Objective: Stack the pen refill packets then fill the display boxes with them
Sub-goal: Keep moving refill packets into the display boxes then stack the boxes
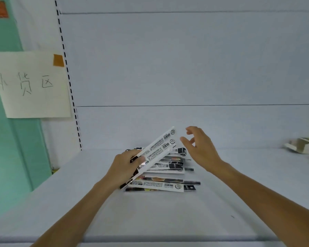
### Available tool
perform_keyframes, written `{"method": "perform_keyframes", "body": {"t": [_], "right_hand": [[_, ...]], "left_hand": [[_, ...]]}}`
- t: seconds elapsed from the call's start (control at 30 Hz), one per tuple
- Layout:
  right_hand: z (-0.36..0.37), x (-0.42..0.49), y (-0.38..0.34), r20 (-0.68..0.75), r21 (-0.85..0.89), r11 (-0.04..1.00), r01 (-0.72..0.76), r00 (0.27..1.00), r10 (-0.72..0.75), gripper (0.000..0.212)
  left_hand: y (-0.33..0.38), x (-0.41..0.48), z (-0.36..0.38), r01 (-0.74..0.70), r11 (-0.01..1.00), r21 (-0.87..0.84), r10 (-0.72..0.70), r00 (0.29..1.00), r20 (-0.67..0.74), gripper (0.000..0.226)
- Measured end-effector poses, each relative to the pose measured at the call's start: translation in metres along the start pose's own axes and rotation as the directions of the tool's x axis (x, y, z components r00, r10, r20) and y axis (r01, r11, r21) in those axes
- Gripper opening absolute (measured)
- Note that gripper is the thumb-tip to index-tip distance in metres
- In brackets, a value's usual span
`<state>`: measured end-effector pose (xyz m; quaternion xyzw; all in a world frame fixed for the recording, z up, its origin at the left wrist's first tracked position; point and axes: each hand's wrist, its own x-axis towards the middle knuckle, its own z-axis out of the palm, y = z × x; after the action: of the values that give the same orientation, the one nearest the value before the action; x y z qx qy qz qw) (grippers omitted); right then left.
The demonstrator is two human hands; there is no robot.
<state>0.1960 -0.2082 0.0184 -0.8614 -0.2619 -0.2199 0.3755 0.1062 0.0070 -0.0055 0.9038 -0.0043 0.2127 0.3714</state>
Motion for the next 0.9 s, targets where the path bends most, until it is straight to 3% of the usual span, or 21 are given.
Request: {"method": "perform_keyframes", "body": {"t": [0.1,0.23,0.33,0.47,0.53,0.6,0.63,0.7,0.8,0.9], "right_hand": [[0.013,0.002,-0.012,0.256,0.233,0.935,-0.266,0.945,0.205,0.038],[0.022,0.005,-0.018,0.376,0.516,0.742,-0.428,0.892,0.253,0.020],[0.020,0.006,-0.021,0.427,0.567,0.672,-0.476,0.868,0.254,0.018],[0.019,0.006,-0.015,0.468,0.572,0.659,-0.488,0.854,0.227,0.022],[0.018,0.005,-0.010,0.492,0.435,0.795,-0.423,0.851,0.184,0.024],[0.017,0.003,-0.007,0.471,0.097,0.976,-0.197,0.872,0.129,0.020],[0.019,0.001,-0.006,0.451,-0.024,0.996,-0.086,0.888,0.087,0.019],[0.022,-0.003,-0.006,0.438,-0.087,0.996,0.036,0.899,0.006,0.023],[0.021,-0.005,-0.013,0.471,-0.115,0.987,0.109,0.881,-0.042,0.025],[0.020,-0.004,-0.019,0.461,-0.212,0.959,0.187,0.885,-0.070,0.048]], "left_hand": [[0.005,0.001,0.005,0.066,0.988,-0.138,-0.067,0.998,-0.008,0.010],[0.006,-0.002,0.001,0.101,0.977,-0.188,-0.090,0.994,0.069,0.013],[-0.004,-0.007,-0.007,0.135,0.974,-0.183,-0.115,0.987,0.116,0.013],[-0.018,-0.013,-0.020,0.184,0.967,-0.174,-0.166,0.979,0.115,0.015],[-0.020,-0.014,-0.025,0.184,0.974,-0.129,-0.173,0.980,0.095,0.022],[-0.020,-0.015,-0.029,0.179,0.975,-0.134,-0.170,0.982,0.079,0.030],[-0.021,-0.015,-0.030,0.178,0.974,-0.138,-0.169,0.983,0.074,0.031],[-0.022,-0.016,-0.030,0.166,0.980,-0.114,-0.159,0.985,0.068,0.032],[-0.025,-0.021,-0.029,0.133,0.991,-0.035,-0.130,0.988,0.078,0.029],[-0.032,-0.025,-0.027,0.106,0.994,0.017,-0.107,0.990,0.090,0.031]]}}
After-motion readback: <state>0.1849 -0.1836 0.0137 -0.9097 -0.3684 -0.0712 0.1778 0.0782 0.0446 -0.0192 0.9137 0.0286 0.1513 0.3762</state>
